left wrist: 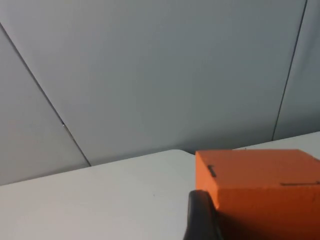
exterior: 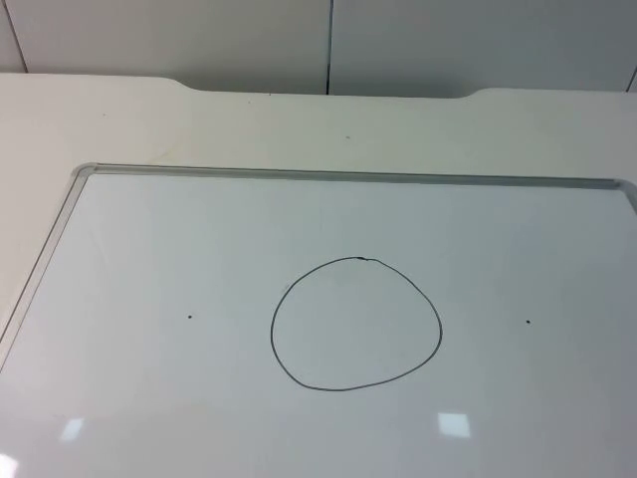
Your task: Pick up one cube with the left hand and another cube with the right hand. First place the cube in the right hand at the target position, then stack the cube in the left hand on top.
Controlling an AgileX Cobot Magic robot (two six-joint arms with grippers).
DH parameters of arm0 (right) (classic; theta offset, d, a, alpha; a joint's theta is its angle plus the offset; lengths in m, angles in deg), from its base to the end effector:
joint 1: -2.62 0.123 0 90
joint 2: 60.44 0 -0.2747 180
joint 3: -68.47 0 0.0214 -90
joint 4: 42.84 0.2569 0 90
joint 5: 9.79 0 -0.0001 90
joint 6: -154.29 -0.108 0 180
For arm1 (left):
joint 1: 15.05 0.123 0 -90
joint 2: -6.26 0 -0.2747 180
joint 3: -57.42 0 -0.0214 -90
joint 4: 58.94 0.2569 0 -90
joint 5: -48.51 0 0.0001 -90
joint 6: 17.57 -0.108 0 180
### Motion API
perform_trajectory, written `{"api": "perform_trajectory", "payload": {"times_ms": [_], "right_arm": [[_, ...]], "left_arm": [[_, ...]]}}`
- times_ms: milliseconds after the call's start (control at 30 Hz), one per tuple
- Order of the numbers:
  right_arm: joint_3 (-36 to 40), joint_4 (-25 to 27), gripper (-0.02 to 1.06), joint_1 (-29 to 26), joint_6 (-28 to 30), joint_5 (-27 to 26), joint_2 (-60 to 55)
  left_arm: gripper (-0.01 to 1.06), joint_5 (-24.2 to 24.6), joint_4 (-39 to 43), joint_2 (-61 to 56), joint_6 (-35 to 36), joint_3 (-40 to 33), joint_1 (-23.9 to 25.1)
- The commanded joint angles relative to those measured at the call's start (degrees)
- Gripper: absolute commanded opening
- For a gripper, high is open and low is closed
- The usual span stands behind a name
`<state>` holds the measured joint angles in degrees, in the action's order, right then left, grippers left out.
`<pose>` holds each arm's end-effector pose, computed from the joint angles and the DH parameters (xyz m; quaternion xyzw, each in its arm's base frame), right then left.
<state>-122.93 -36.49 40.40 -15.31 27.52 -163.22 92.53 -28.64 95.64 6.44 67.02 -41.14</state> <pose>0.3136 0.2522 0.3389 -0.3444 0.8319 0.1502 0.4083 0.3166 -0.1128 0.4143 0.0957 0.8499 0.0328 0.5172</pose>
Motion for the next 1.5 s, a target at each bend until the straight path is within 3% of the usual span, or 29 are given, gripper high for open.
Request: {"api": "perform_trajectory", "payload": {"times_ms": [0, 233, 367, 667, 767, 1133, 1333, 1467], "right_arm": [[2.91, 1.85, 0.00, 0.66, 1.65, -1.26, -0.12], [17.87, 1.06, 0.00, 0.66, 2.05, -8.85, -0.12], [20.83, -2.13, 0.00, 0.66, 2.05, -10.00, -1.67], [20.86, -1.53, 0.00, 0.66, 3.94, -13.04, -9.88], [20.86, 2.40, 0.00, 0.66, 5.30, -14.42, -12.65], [20.86, 3.58, 0.00, 0.66, 6.09, -11.24, -16.85], [20.86, 2.12, 0.00, 0.66, 4.37, -9.87, -17.81], [20.86, -5.54, 0.00, 0.66, -2.70, -9.12, -17.81]], "left_arm": [[0.00, -1.46, 0.01, -0.59, 0.11, -0.07, -0.32], [0.00, -1.83, -1.65, -0.59, 0.11, -0.07, -0.32], [0.00, -2.12, -2.33, -0.59, -0.11, -0.07, -0.32], [0.00, -2.21, -4.72, -0.59, -1.78, -0.07, -0.32], [0.00, -2.21, -5.17, -0.59, -2.25, -0.07, -0.32], [0.00, -2.21, -6.00, -0.59, -2.65, -0.07, -0.32], [0.00, -2.21, -6.10, -0.59, -2.65, -0.07, -0.32], [0.00, -2.21, -6.21, -0.59, -2.65, -0.07, -0.32]]}}
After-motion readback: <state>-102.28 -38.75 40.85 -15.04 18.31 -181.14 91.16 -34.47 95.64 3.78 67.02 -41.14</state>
